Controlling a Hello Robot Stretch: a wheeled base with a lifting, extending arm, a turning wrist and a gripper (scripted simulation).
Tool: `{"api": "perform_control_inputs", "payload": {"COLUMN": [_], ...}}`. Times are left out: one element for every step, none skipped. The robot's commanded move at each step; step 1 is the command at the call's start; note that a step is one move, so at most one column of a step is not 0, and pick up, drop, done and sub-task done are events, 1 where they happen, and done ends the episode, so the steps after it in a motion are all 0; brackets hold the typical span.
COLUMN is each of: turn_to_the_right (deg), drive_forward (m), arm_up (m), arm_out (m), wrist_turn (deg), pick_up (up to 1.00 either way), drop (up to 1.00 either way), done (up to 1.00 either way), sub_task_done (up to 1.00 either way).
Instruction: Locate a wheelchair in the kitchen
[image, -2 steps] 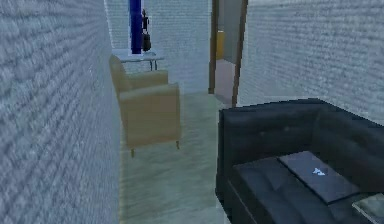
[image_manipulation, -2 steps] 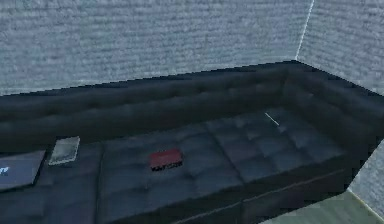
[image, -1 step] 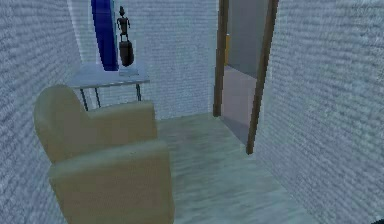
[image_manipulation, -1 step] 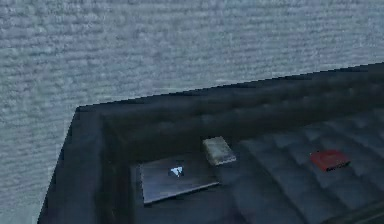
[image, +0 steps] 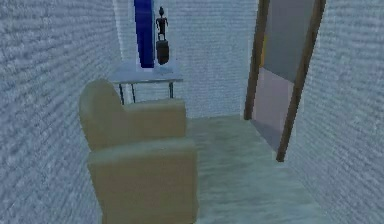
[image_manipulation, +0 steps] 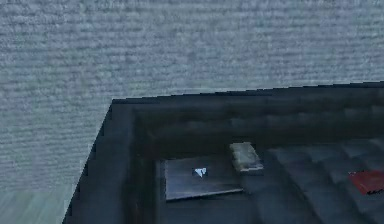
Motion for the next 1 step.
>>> {"api": "perform_control_inputs", "payload": {"turn_to_the_right": [0.0], "drive_forward": [0.2], "arm_up": [0.0], "arm_out": [0.0], "wrist_turn": [0.0], "pick_up": [0.0], "drop": [0.0], "done": [0.0], "sub_task_done": [0.0]}}
